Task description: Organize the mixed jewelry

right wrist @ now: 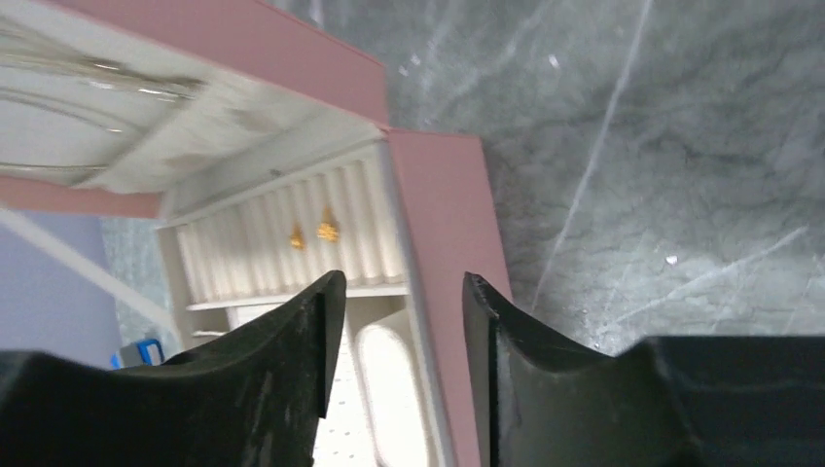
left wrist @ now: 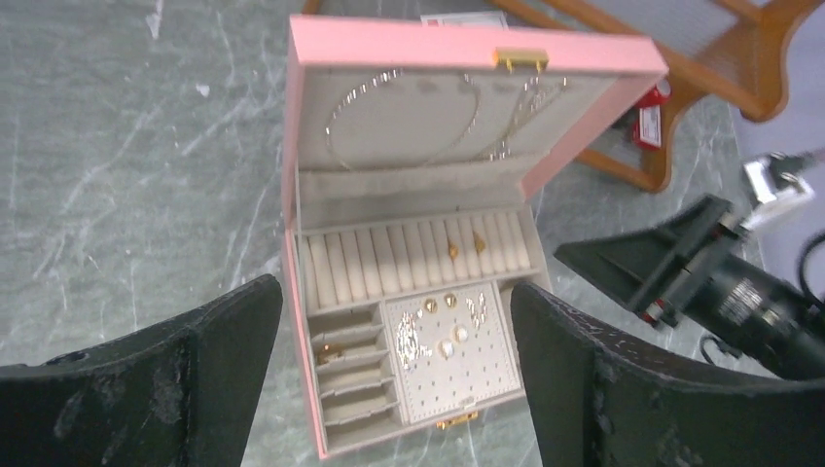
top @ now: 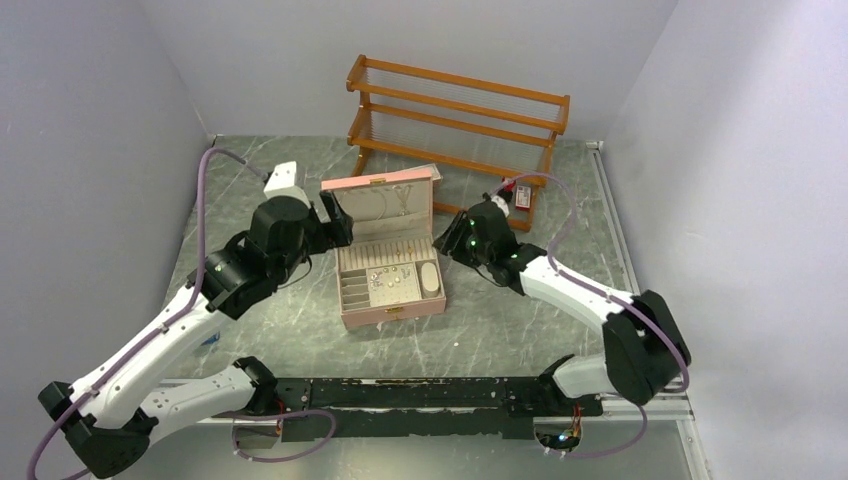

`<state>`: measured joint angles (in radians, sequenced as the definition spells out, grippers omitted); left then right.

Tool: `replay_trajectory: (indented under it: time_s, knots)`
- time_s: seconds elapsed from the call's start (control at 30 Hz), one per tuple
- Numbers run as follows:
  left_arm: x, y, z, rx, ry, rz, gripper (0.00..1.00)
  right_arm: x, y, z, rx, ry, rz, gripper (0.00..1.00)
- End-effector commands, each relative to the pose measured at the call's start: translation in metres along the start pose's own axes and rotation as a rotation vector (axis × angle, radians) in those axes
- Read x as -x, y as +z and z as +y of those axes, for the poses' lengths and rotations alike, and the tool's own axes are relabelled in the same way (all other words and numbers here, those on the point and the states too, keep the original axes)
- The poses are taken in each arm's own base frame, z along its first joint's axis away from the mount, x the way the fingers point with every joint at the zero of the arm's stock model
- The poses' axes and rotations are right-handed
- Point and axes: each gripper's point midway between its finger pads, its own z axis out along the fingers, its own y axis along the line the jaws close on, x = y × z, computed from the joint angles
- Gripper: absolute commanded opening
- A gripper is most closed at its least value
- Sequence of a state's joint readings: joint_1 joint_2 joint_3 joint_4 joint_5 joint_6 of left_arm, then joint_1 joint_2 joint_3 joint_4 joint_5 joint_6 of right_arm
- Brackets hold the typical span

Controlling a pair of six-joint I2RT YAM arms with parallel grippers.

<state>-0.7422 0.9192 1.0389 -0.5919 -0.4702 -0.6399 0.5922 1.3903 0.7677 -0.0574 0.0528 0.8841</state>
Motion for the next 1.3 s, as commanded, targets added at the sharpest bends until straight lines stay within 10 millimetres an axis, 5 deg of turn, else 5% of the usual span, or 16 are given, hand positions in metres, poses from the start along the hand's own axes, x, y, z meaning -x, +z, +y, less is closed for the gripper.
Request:
replay_trajectory:
  time_s: [0.0, 0.17, 0.43, 0.8, 1.07, 1.27]
  knots:
    - [0.047, 0.005, -0.012, -0.029, -0.021, -0.103, 0.92, 0.058, -0.035, 0.043, 0.102, -0.071, -0.179, 0.54]
    - [0.080, 0.025, -0.003, -0.024, -0.057, -0.115, 0.92, 0.094, -0.054, 0.084, 0.184, -0.125, -0.252, 0.56]
    - [0.093, 0.068, 0.004, -0.054, -0.064, -0.042, 0.89, 0.131, -0.037, 0.107, 0.117, -0.109, -0.301, 0.56]
    - [0.057, 0.110, 0.012, -0.110, -0.038, 0.139, 0.70, 0.129, -0.001, 0.119, 0.109, -0.131, -0.228, 0.52]
    - [0.034, 0.104, 0.018, -0.127, -0.008, 0.199, 0.54, 0.125, -0.019, 0.125, 0.171, -0.140, -0.231, 0.48]
    - [0.015, 0.104, 0.024, -0.119, -0.003, 0.256, 0.47, 0.141, -0.039, 0.135, 0.214, -0.152, -0.311, 0.62]
